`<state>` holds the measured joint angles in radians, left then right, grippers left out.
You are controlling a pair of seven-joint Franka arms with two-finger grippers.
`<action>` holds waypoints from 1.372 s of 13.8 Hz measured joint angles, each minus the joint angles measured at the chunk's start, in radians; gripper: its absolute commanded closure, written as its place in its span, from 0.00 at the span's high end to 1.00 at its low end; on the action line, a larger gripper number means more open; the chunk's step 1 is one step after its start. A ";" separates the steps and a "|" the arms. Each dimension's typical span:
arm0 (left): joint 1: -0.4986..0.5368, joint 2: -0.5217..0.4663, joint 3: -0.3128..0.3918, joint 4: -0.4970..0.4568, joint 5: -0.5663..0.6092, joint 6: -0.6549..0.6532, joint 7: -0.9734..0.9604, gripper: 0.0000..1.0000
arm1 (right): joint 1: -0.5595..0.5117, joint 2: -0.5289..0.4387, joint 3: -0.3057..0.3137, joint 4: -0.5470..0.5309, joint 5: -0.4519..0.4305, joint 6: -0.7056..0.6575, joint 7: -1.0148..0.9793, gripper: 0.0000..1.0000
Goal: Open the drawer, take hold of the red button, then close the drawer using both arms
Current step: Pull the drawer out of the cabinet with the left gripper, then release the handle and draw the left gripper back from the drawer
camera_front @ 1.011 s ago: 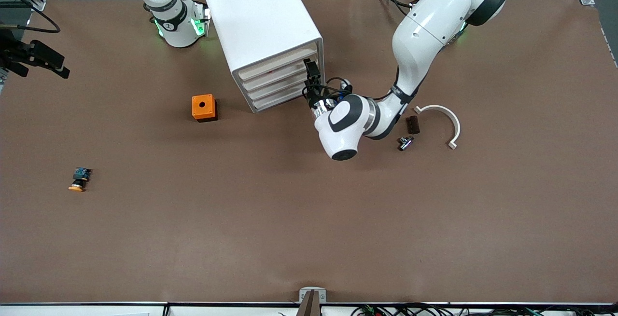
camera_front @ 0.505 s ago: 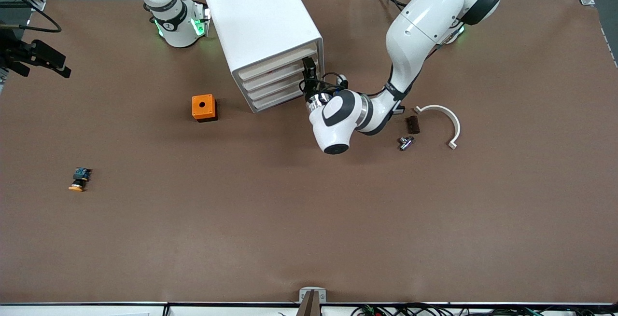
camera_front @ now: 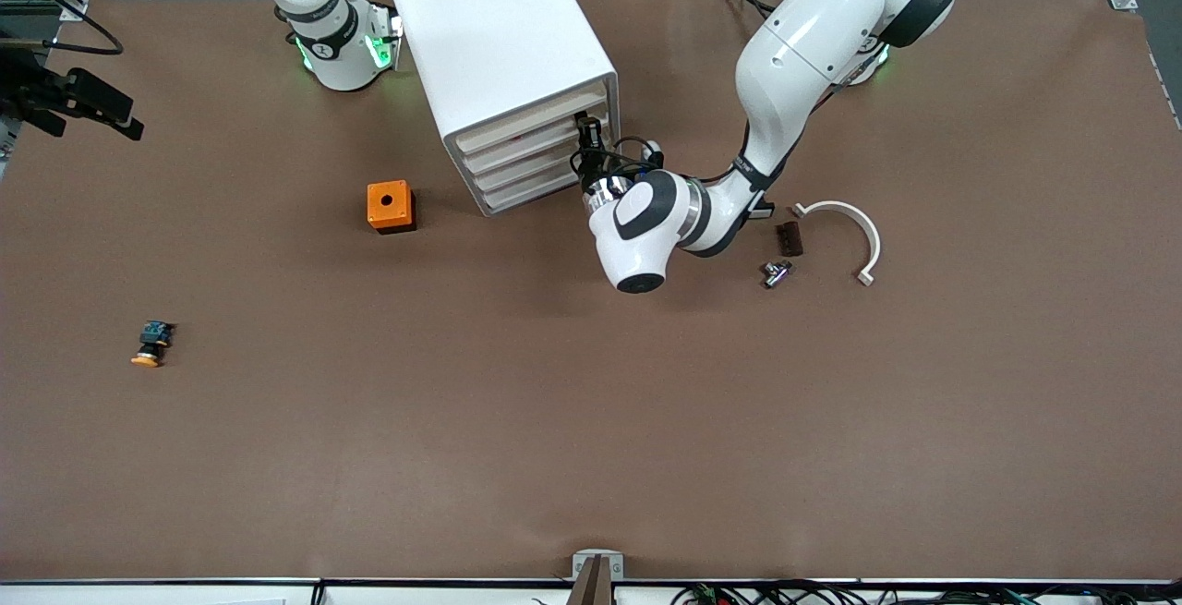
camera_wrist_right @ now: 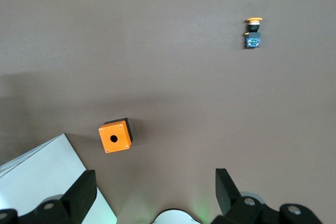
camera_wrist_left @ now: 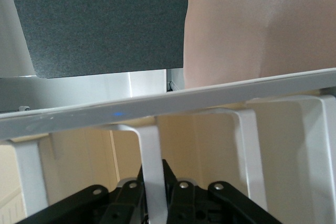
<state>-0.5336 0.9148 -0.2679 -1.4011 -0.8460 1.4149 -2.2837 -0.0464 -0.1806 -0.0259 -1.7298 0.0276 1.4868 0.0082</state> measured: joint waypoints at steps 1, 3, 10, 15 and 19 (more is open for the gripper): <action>0.000 0.000 0.000 -0.001 -0.001 0.000 -0.004 0.03 | 0.000 0.000 -0.002 0.001 0.003 0.000 0.000 1.00; 0.002 0.000 0.003 -0.002 -0.006 -0.001 -0.004 0.06 | 0.000 0.000 -0.004 0.003 0.007 0.006 0.000 1.00; 0.110 0.000 0.012 0.002 -0.016 0.001 -0.004 0.11 | 0.000 0.000 -0.002 0.005 0.009 0.029 -0.008 1.00; 0.214 0.000 0.012 0.008 -0.035 0.041 0.020 0.14 | 0.000 0.001 -0.002 0.017 0.009 0.029 -0.018 1.00; 0.225 0.000 0.012 0.008 -0.035 0.053 0.029 1.00 | 0.000 0.038 -0.005 0.026 0.008 0.023 -0.018 1.00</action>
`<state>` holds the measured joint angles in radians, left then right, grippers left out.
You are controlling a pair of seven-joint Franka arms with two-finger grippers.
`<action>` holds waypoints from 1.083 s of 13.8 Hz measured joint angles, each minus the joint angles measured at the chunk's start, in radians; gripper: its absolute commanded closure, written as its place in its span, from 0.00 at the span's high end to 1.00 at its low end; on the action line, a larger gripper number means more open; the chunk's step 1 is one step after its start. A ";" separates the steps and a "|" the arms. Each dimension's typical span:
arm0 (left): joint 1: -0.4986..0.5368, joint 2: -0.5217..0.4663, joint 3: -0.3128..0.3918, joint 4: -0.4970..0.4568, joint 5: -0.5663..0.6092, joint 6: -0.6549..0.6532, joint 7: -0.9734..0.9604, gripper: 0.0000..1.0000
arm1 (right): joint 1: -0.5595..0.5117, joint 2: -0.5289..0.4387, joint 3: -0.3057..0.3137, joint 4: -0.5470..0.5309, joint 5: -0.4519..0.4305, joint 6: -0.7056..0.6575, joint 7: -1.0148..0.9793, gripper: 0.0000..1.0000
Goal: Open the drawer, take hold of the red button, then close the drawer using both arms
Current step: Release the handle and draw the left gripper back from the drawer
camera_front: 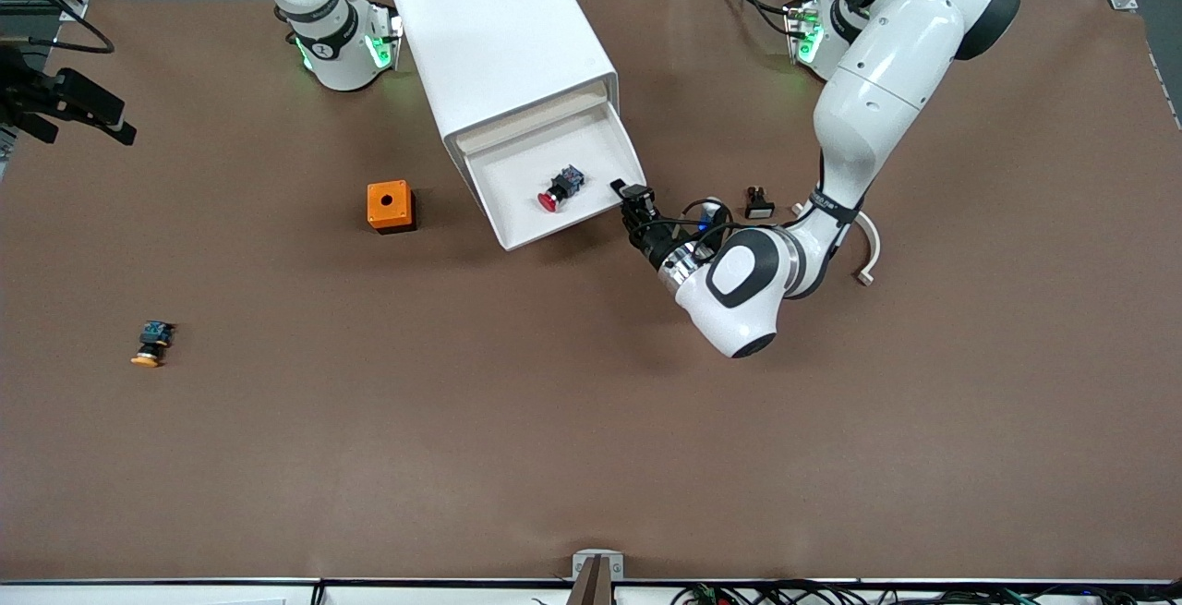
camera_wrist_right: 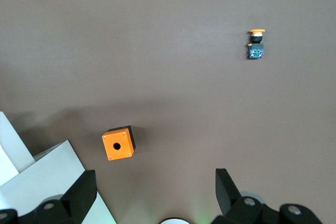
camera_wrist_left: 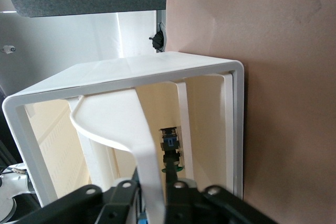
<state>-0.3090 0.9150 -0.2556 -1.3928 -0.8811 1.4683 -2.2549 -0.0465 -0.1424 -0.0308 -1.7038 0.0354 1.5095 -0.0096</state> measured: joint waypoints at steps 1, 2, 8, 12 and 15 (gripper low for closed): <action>-0.001 0.000 0.000 0.000 0.000 0.006 0.014 1.00 | 0.000 0.026 -0.001 0.002 -0.001 0.004 0.000 1.00; -0.002 0.000 0.000 0.001 0.000 0.009 0.046 1.00 | -0.002 0.054 -0.003 0.006 -0.001 0.012 0.000 1.00; 0.045 -0.004 0.001 0.045 0.016 0.035 0.327 1.00 | -0.044 0.217 -0.009 0.046 -0.004 0.034 -0.001 1.00; 0.131 -0.048 -0.002 0.084 0.142 0.034 0.615 1.00 | -0.073 0.260 -0.012 0.089 -0.003 0.034 0.020 1.00; 0.182 -0.089 -0.002 0.112 0.311 0.042 0.939 1.00 | -0.054 0.259 0.004 0.101 0.011 0.031 0.187 1.00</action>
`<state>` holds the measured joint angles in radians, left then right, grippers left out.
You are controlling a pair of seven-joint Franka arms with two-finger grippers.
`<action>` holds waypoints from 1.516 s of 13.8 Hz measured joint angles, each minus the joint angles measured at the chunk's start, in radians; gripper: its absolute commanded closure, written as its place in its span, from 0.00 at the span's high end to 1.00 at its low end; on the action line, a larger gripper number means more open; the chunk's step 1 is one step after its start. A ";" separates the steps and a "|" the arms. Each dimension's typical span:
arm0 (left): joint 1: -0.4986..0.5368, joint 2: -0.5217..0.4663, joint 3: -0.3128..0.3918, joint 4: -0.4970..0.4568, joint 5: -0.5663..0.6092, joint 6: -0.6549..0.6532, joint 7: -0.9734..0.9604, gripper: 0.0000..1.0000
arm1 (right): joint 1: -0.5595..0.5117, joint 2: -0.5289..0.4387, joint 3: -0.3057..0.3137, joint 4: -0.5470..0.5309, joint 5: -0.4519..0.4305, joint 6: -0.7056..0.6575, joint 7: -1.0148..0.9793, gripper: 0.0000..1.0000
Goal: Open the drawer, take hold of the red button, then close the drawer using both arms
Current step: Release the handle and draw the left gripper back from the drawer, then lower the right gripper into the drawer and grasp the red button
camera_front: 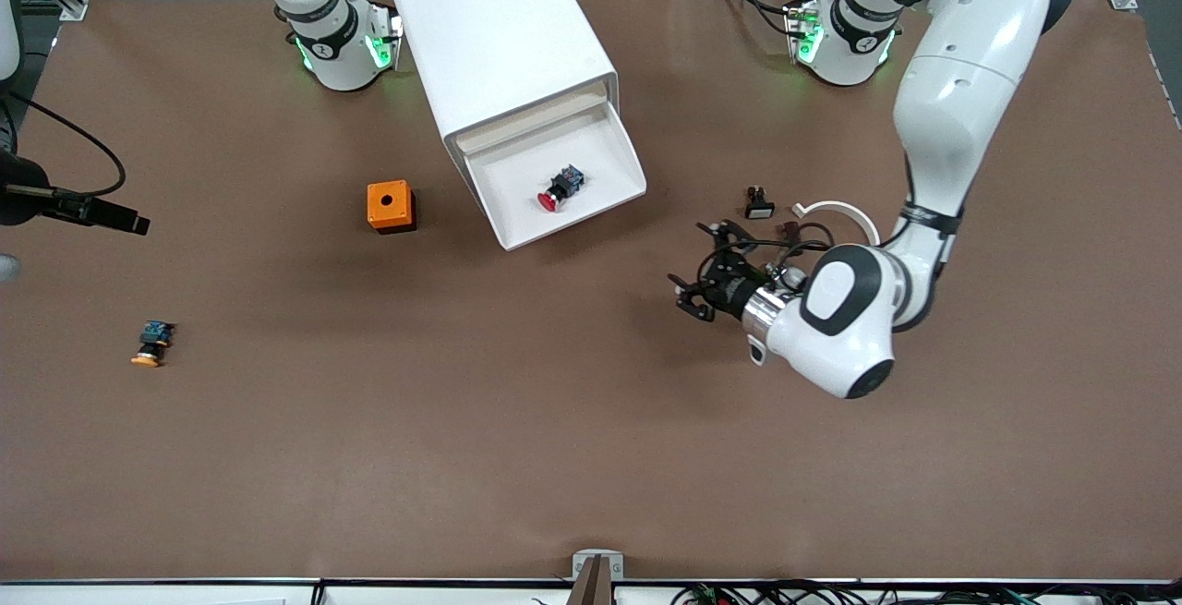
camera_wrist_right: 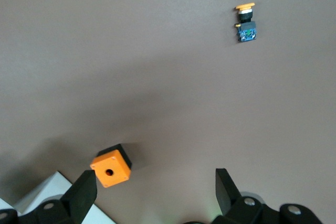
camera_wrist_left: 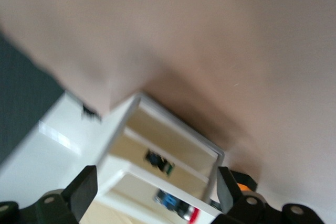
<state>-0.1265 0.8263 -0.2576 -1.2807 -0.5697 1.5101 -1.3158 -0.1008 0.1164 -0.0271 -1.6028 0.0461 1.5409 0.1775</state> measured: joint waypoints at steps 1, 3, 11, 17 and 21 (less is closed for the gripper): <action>0.009 -0.019 0.001 0.007 0.053 0.029 0.098 1.00 | 0.027 0.000 0.005 0.001 0.017 0.000 0.093 1.00; 0.017 -0.063 0.002 0.014 0.145 0.123 0.251 1.00 | 0.108 0.000 0.012 0.003 0.051 0.008 0.293 1.00; -0.032 -0.191 0.001 0.010 0.414 0.348 0.523 1.00 | 0.518 0.066 0.025 -0.014 0.078 0.204 0.949 1.00; -0.192 -0.194 0.047 -0.003 0.595 0.488 0.419 1.00 | 0.743 0.209 0.023 -0.015 0.076 0.353 1.155 1.00; -0.186 -0.194 0.051 -0.005 0.595 0.497 0.416 1.00 | 0.816 0.277 0.021 -0.015 0.034 0.399 1.224 1.00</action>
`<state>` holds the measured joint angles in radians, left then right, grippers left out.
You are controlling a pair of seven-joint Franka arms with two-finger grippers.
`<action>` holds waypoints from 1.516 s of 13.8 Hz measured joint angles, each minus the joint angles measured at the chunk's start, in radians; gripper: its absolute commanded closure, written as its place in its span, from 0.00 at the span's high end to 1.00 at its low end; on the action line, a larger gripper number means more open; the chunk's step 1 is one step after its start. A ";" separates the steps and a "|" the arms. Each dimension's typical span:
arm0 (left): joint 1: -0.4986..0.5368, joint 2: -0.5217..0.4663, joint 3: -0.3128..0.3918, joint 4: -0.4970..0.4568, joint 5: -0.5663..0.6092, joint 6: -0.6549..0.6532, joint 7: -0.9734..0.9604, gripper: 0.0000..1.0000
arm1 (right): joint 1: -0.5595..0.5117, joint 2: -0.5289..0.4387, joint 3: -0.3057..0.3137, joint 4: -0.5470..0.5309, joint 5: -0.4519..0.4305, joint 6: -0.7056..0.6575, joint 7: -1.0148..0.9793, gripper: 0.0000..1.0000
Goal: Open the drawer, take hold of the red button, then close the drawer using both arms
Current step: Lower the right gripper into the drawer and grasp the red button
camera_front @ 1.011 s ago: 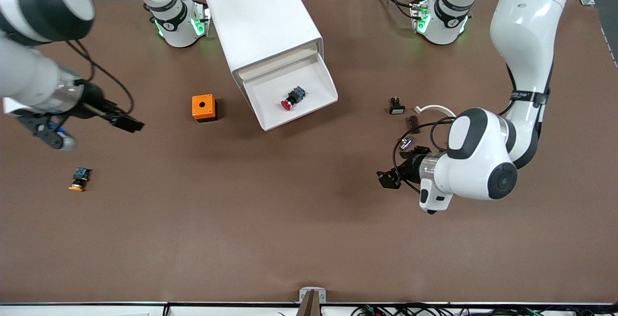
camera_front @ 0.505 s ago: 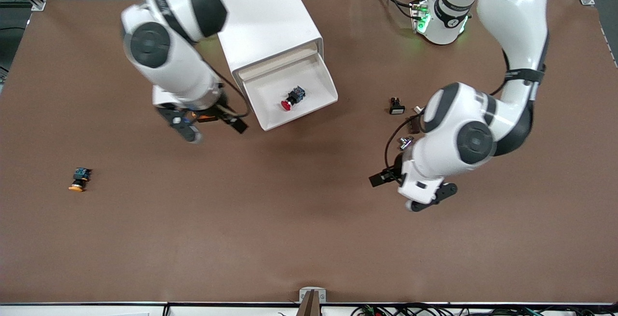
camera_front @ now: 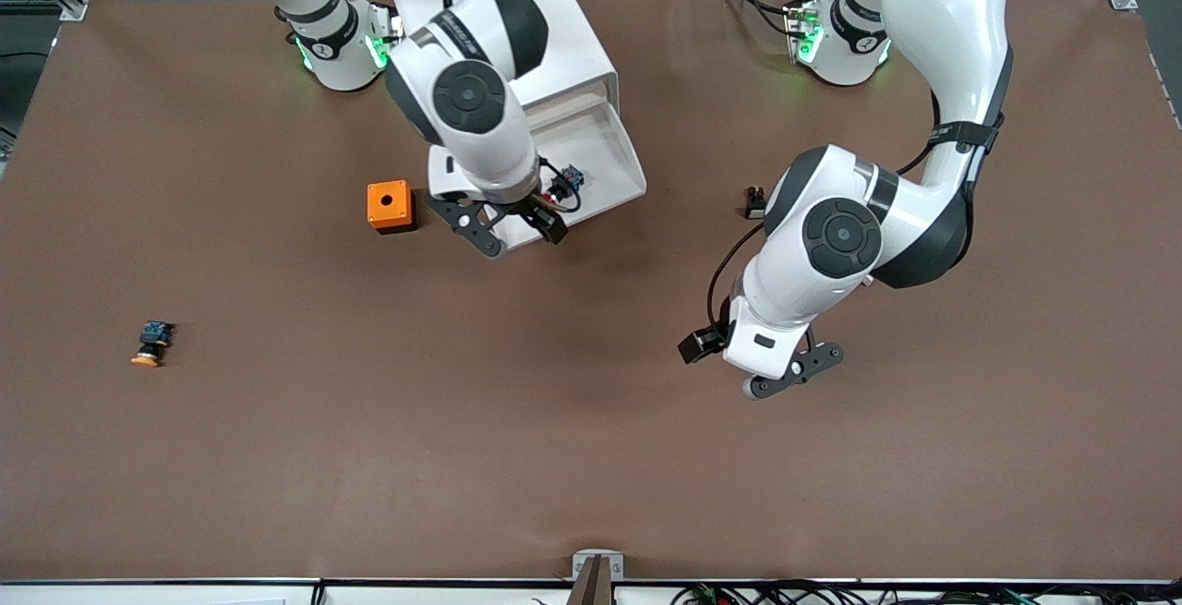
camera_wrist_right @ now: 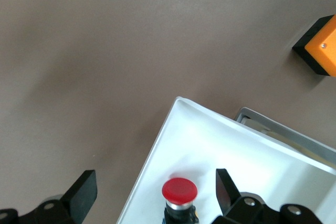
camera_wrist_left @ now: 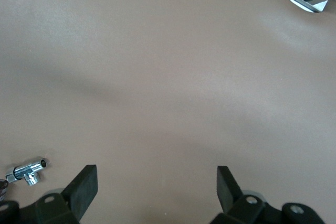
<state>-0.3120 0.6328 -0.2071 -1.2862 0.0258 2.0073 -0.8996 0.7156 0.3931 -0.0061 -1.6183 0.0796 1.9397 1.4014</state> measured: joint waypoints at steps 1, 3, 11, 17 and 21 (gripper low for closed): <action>-0.005 0.001 0.000 -0.001 0.000 0.000 -0.003 1.00 | 0.016 0.019 0.000 0.000 -0.010 0.008 0.016 1.00; -0.010 0.001 0.000 -0.003 0.000 0.001 -0.009 1.00 | 0.042 0.044 0.000 0.000 -0.015 0.012 0.031 1.00; -0.067 0.000 0.001 -0.005 0.002 0.001 -0.045 1.00 | 0.097 0.050 0.000 -0.008 -0.015 0.000 0.046 1.00; -0.065 -0.009 0.005 -0.003 0.002 -0.002 -0.045 1.00 | 0.108 0.052 0.000 -0.045 -0.006 0.000 0.046 1.00; -0.082 -0.025 0.000 -0.003 0.002 -0.005 -0.045 1.00 | 0.117 0.052 0.000 -0.045 0.015 0.000 0.047 0.70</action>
<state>-0.3942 0.6081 -0.2066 -1.2890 0.0281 2.0020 -0.9450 0.8328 0.4448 -0.0063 -1.6630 0.0946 1.9394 1.4480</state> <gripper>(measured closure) 0.000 0.088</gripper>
